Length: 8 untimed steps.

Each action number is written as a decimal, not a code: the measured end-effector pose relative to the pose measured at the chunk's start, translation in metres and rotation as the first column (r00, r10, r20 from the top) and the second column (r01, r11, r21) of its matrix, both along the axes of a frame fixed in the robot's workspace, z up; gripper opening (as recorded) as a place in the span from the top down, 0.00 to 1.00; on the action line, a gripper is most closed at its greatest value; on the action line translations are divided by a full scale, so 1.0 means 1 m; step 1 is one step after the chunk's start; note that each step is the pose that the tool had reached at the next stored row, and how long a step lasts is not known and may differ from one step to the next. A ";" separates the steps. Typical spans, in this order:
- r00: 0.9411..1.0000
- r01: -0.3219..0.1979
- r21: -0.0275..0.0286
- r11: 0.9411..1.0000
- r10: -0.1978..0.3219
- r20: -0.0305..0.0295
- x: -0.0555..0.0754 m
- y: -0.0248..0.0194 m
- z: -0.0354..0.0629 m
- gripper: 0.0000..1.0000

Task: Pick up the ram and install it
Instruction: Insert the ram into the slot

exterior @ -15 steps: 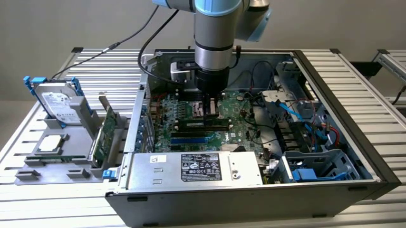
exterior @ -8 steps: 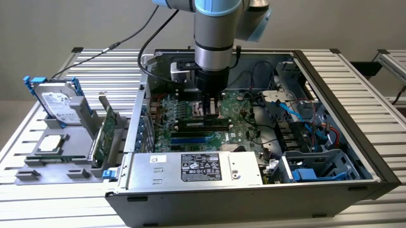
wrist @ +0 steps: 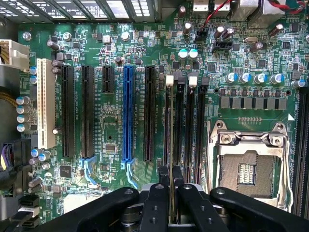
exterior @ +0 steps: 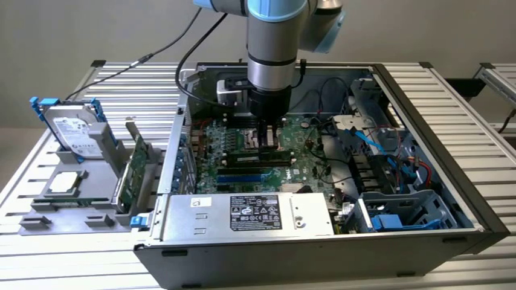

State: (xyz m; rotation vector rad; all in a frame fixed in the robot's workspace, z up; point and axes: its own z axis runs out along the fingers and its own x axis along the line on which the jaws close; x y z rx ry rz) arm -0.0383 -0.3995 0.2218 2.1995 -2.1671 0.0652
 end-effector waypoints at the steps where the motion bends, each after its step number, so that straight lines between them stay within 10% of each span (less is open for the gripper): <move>1: 1.000 0.000 0.000 1.000 0.000 0.000 0.000 0.0000 0.0000 0.86; 8: 1.000 0.000 0.000 1.000 0.000 0.000 0.000 0.0000 0.0049 0.86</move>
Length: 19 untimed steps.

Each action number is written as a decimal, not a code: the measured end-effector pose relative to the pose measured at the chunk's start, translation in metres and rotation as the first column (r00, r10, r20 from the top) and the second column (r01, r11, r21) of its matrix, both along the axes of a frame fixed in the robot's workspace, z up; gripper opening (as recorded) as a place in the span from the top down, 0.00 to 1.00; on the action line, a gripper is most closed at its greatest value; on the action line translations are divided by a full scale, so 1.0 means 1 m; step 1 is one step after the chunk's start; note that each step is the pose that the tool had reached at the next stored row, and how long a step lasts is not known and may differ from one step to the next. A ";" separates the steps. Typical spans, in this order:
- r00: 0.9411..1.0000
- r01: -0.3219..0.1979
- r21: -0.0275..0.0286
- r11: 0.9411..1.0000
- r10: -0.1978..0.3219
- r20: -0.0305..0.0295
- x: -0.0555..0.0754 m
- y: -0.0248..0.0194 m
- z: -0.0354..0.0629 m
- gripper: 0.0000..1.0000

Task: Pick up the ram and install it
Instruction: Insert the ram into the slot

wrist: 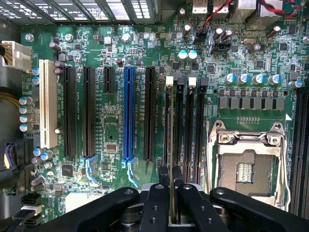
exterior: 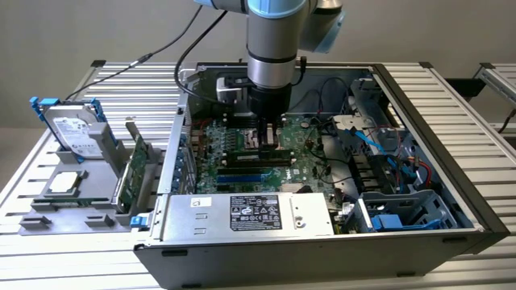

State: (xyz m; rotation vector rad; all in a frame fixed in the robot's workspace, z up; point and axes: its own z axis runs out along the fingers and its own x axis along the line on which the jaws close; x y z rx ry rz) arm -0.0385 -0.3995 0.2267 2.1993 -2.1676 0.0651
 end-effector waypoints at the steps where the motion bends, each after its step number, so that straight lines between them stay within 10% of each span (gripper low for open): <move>1: 1.000 0.000 0.000 1.000 0.000 0.000 0.000 0.0000 0.0005 0.86; 8: 1.000 0.000 0.000 1.000 0.000 -0.002 0.000 0.0000 0.0008 0.86; 19: 1.000 0.000 0.000 1.000 0.000 -0.027 0.004 0.0000 0.0068 0.86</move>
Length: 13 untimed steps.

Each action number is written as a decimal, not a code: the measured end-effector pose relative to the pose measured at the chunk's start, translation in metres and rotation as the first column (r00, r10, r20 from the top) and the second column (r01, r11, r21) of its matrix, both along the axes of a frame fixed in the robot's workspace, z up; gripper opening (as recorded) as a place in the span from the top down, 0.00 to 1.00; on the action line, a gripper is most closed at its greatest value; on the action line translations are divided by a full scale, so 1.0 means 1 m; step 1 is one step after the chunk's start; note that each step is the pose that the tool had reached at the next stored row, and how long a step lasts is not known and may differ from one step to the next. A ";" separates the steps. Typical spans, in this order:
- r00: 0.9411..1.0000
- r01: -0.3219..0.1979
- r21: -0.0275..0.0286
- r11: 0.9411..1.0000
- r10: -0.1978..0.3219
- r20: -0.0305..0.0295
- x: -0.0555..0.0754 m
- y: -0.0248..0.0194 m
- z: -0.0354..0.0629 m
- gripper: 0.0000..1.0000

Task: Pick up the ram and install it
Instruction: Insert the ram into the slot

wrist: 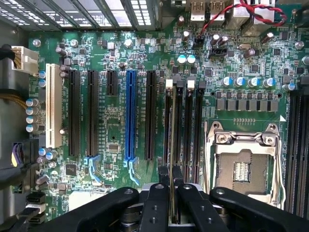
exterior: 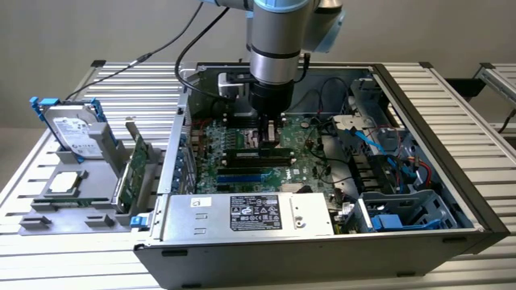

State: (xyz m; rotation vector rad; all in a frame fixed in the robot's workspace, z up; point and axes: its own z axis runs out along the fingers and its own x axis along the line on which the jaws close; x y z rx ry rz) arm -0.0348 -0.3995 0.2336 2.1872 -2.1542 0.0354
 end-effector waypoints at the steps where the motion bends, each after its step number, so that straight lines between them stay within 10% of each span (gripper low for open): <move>1: 1.000 0.000 0.000 1.000 0.000 -0.003 0.000 0.0000 0.0000 0.86; 13: 1.000 0.000 -0.011 1.000 0.000 -0.020 0.005 -0.0001 -0.0014 0.86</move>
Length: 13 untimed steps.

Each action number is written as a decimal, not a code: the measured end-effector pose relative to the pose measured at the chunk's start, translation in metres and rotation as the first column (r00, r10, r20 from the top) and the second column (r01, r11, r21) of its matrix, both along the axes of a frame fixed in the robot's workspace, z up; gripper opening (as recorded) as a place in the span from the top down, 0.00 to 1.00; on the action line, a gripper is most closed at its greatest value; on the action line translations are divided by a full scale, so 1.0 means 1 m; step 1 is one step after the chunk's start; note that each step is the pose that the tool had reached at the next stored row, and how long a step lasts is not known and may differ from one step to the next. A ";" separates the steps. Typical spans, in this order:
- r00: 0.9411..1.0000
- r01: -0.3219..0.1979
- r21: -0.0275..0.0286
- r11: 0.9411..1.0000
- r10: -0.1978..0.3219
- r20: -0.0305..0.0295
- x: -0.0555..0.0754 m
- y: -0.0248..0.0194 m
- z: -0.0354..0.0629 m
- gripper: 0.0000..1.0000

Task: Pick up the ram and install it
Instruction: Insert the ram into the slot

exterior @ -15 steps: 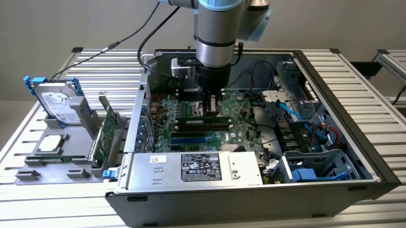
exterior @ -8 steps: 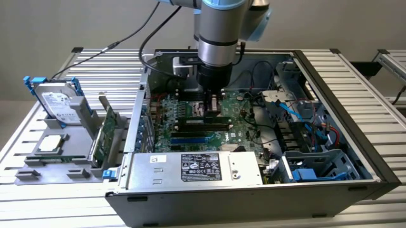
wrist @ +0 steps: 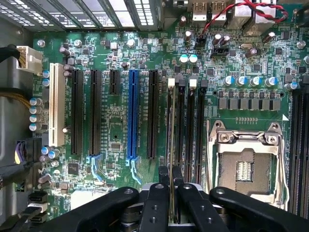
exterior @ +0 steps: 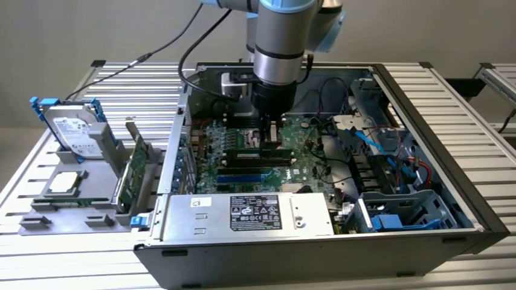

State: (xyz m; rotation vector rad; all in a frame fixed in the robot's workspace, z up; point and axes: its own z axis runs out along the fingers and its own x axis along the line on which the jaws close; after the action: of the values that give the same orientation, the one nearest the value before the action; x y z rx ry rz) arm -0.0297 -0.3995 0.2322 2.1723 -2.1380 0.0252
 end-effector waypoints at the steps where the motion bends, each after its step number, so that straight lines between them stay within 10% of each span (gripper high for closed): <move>1: 1.000 -0.001 0.000 1.000 0.001 0.000 0.000 0.0000 -0.0003 0.86; 13: 1.000 -0.014 0.000 1.000 0.014 0.000 0.000 -0.0003 -0.0048 0.86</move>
State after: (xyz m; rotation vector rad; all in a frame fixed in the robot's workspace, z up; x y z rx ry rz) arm -0.0296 -0.3998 0.2274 2.1872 -2.1222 0.0261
